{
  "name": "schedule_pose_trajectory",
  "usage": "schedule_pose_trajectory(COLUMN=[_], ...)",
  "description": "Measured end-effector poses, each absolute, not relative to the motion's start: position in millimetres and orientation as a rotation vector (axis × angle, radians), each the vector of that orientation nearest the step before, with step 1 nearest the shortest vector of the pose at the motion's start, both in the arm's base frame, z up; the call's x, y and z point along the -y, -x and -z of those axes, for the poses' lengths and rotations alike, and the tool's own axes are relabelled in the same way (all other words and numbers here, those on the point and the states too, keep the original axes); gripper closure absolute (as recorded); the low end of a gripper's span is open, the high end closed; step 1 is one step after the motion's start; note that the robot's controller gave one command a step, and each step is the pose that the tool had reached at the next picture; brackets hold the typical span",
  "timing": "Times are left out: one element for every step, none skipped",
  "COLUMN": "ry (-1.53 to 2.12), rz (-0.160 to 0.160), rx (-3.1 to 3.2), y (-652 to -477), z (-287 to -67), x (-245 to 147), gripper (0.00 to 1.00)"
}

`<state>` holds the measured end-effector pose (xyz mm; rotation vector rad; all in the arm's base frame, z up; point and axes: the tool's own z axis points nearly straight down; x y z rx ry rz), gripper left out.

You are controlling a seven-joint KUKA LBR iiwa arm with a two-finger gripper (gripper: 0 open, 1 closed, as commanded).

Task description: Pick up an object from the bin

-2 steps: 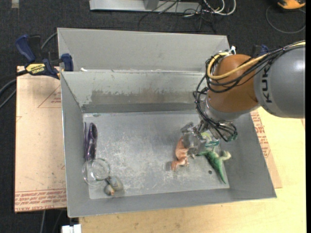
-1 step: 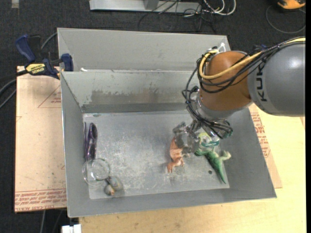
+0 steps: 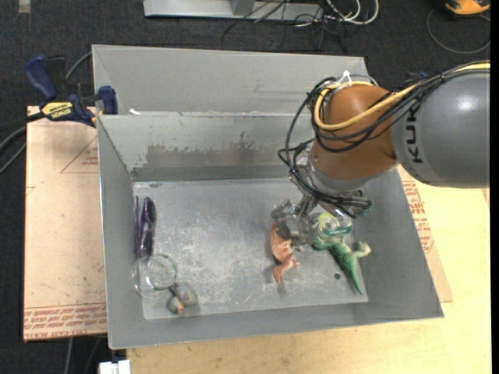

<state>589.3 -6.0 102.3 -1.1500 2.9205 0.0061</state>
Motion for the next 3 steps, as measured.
schedule_pose_trajectory(ry=[1.669, 1.669, 1.792], rz=[-0.009, -0.009, -0.009], rx=[-2.655, -2.655, -2.573], y=[-599.4, -599.4, -577.6], z=[-111, -111, -111], x=[-29, -29, -24], gripper=[1.0, 1.0, 1.0])
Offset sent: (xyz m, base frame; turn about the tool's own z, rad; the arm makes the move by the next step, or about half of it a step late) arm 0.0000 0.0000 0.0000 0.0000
